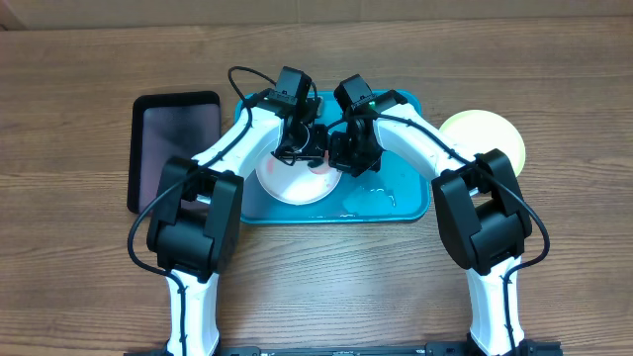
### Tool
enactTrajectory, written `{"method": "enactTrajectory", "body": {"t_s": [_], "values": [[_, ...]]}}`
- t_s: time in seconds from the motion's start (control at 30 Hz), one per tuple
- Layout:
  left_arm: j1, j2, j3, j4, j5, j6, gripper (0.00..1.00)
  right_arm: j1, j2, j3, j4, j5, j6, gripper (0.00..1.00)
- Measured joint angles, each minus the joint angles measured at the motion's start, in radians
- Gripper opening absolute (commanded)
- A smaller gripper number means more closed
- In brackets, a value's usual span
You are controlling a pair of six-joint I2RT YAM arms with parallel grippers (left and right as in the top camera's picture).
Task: Clean dirty plates on tray and stack at the side
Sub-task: 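Scrub the white plate with the sponge while right gripper holds it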
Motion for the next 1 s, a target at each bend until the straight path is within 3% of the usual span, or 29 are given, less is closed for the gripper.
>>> {"method": "enactTrajectory", "body": {"t_s": [0.23, 0.4, 0.63, 0.87, 1.0], "values": [[-0.014, 0.004, 0.117, -0.315, -0.474, -0.174, 0.04, -0.004, 0.0, 0.0, 0.007, -0.005, 0.001, 0.04], [-0.008, 0.005, 0.191, -0.475, -0.667, -0.235, 0.04, -0.018, 0.0, 0.0, 0.012, -0.016, 0.002, 0.04], [-0.005, 0.006, 0.191, -0.477, -0.514, -0.247, 0.04, -0.047, 0.0, 0.0, 0.012, -0.019, 0.002, 0.04], [-0.011, 0.007, 0.169, -0.336, -0.293, -0.099, 0.04, -0.048, 0.0, 0.0, 0.012, -0.019, 0.002, 0.04], [-0.018, 0.007, 0.168, -0.315, -0.263, -0.045, 0.04, -0.048, 0.0, 0.0, 0.012, -0.019, 0.002, 0.04]]}}
